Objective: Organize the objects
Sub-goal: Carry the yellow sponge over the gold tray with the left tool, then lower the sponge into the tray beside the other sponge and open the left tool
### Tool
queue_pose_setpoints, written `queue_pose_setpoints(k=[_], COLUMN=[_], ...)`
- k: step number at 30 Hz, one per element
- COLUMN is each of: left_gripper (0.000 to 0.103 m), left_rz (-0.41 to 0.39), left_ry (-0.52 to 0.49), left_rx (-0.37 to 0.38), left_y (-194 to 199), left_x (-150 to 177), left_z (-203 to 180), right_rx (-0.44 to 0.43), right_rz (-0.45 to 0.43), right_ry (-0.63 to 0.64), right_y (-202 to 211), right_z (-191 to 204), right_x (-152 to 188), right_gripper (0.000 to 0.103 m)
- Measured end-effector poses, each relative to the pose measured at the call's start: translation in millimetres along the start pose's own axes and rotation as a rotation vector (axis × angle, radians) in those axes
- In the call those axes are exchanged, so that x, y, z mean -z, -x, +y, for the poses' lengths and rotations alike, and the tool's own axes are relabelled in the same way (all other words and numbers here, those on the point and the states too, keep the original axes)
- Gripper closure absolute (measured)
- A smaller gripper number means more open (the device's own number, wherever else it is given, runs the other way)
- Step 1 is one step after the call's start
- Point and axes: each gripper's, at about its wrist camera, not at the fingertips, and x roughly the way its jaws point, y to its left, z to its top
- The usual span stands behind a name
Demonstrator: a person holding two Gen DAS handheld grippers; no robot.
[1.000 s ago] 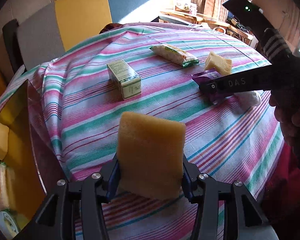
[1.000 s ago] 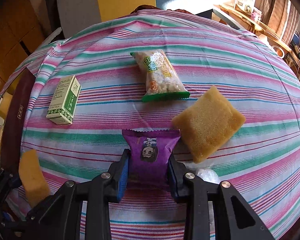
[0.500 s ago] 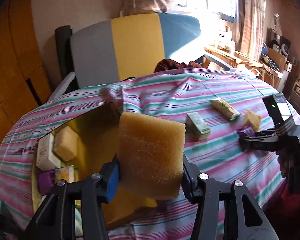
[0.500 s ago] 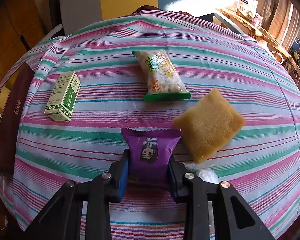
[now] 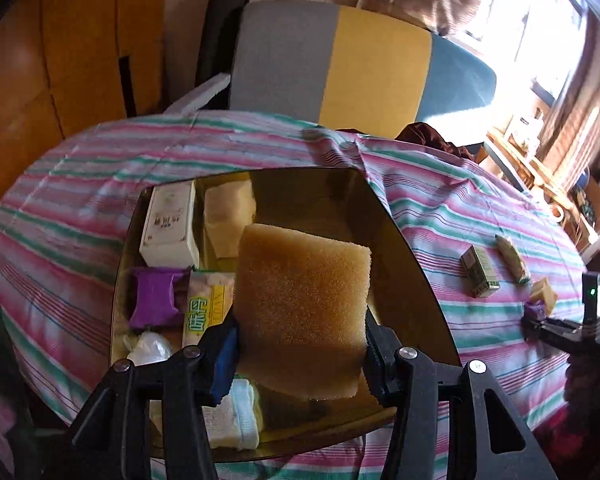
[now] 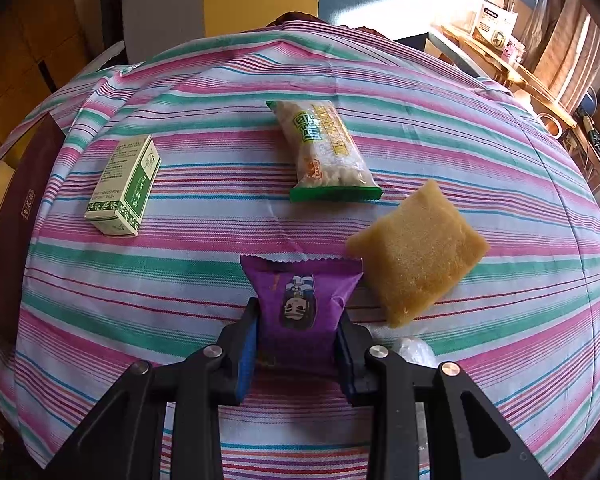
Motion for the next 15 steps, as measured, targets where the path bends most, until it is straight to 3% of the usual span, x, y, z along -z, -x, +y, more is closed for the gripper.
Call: queue_pose_setpoints(k=[3,5,8,11,15], left_gripper=[0.051,0.051,0.051,0.05,0.05], left_rz=[0.025,0.015,0.014,0.028,0.048], left_ry=[0.126,0.14,0.152,0.137,0.037], left_rx=[0.035,0.002,0.008,0.027,0.005], left_y=[-3.9,-3.2,-7.3,-19.4,-47.0], left_x=[-8.2,-14.9,-27.0,-42.9,-63.8], left_z=[35.3,47.0,52.4,44.2,15.2], right_rx=[0.001,0.0,-0.001,-0.005,-0.006], right_rz=[0.0,0.0,0.0,0.001,0.001], right_ry=[0.0,0.001,0.005,0.013,0.017], right_y=[0.0,0.0,0.3,0.5,0.6], right_z=[-0.3,-0.4,0.2,1.8,2.2], right_x=[0.0,0.4,-0.9,-1.4,-1.8], right_gripper=[0.071,0.071,0.071,0.071,0.071])
